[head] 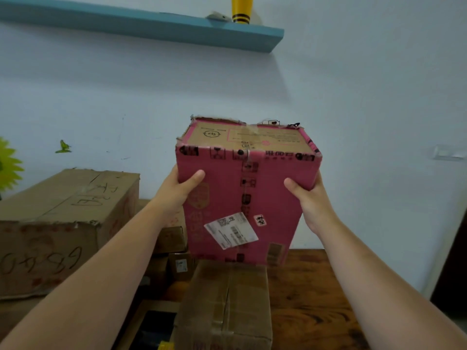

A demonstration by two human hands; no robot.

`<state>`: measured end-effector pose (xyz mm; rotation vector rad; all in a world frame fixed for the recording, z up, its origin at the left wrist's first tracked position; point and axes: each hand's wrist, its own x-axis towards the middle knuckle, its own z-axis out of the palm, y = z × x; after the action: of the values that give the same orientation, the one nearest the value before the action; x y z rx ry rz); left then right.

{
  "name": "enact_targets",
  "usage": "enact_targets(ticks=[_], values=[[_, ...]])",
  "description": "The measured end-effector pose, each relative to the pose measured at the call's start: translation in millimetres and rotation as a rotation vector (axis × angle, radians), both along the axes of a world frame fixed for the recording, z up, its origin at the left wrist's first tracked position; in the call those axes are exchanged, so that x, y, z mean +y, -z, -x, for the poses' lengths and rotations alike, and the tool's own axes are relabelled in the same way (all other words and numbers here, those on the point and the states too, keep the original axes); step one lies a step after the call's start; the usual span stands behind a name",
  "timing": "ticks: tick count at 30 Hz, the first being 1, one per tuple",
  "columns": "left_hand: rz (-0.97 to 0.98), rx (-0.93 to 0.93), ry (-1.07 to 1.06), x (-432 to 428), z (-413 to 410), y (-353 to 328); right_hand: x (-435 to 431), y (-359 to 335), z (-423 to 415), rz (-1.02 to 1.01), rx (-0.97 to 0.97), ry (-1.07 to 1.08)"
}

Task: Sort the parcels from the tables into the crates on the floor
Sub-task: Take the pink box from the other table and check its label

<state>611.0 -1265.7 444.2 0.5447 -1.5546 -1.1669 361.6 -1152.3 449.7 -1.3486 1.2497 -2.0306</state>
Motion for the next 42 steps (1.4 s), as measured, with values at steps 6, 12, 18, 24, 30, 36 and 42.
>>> enact_targets(ticks=[6,12,18,24,30,36,42], values=[[-0.104,0.002,-0.013,-6.8,-2.3,7.1,-1.5,-4.0,2.2,-0.041,-0.078,0.046],[-0.216,0.029,0.068,-5.2,2.1,9.0,3.0,4.6,14.9,-0.108,-0.029,-0.105],[-0.251,-0.081,-0.054,-11.8,-5.4,17.7,3.0,13.8,20.8,-0.216,-0.051,0.032],[-0.254,-0.13,0.175,-4.5,2.7,26.5,10.6,21.2,27.3,-0.245,-0.179,-0.174],[-0.322,-0.147,0.154,-6.3,15.0,35.7,26.5,41.8,36.4,-0.329,-0.168,0.032],[-0.418,-0.11,0.103,3.0,44.6,35.1,50.5,54.4,41.3,-0.279,-0.208,0.087],[-0.356,-0.184,0.139,24.5,83.8,40.6,99.5,67.0,63.4,-0.321,-0.319,0.129]])
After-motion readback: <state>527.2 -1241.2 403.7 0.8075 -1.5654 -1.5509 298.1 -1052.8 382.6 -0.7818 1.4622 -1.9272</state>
